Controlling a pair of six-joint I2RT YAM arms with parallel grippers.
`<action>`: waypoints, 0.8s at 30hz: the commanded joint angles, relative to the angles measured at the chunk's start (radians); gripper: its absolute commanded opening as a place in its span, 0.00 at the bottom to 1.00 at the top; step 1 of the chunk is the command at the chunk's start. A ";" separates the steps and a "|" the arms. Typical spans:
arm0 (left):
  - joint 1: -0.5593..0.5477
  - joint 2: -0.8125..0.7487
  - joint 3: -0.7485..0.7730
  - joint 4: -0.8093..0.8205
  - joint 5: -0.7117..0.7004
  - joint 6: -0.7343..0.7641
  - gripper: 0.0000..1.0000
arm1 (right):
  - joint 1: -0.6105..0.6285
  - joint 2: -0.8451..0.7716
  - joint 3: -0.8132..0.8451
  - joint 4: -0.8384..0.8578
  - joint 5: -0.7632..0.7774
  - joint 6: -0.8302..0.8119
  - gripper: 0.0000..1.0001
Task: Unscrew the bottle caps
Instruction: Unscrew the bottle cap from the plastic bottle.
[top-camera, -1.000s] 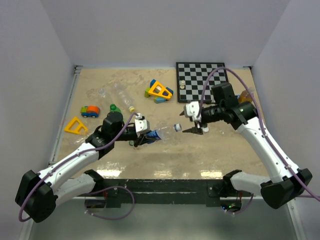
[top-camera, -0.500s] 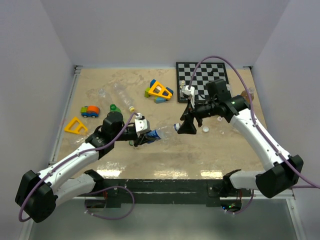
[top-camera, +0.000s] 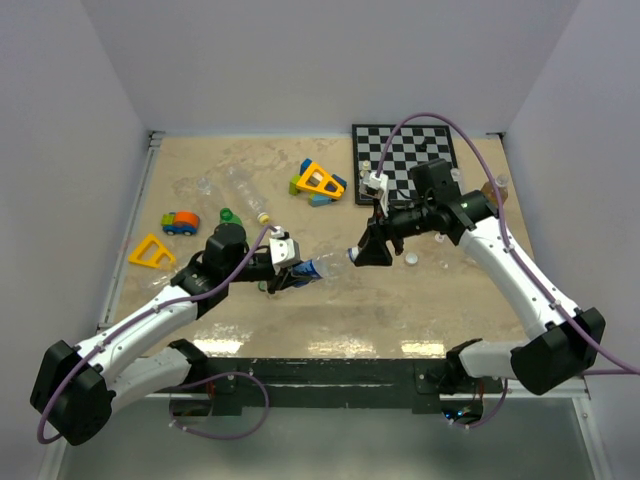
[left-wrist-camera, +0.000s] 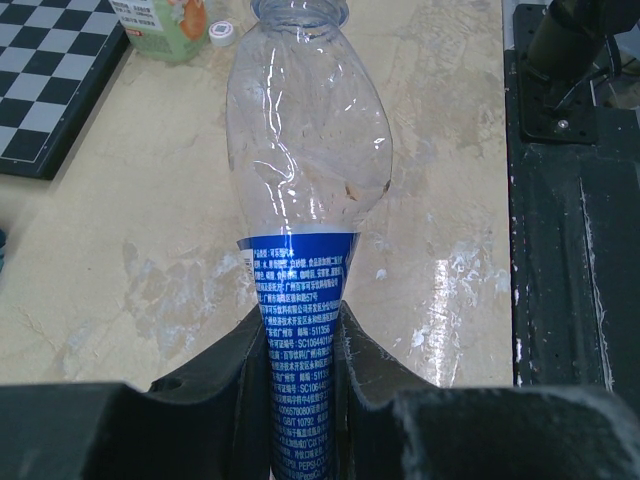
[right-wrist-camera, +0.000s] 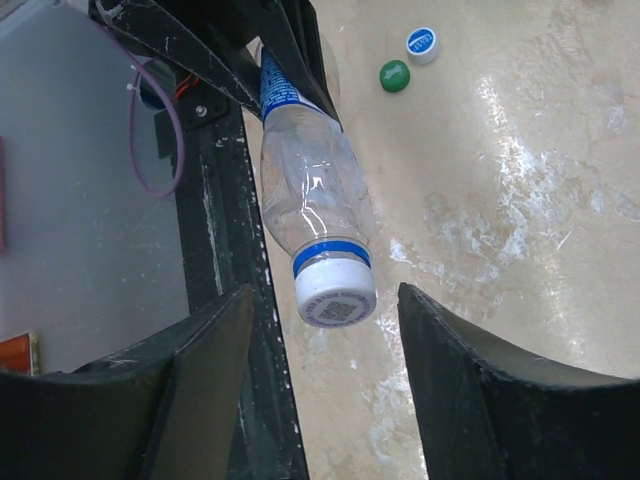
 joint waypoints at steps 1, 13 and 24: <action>0.003 -0.017 0.029 0.026 0.002 0.001 0.00 | -0.004 0.010 0.012 0.006 -0.046 0.014 0.59; 0.003 -0.023 0.029 0.027 0.005 0.003 0.00 | -0.004 0.019 0.022 -0.039 -0.090 -0.072 0.21; 0.003 -0.028 0.029 0.030 0.019 0.001 0.00 | -0.003 0.019 0.125 -0.317 -0.035 -0.689 0.00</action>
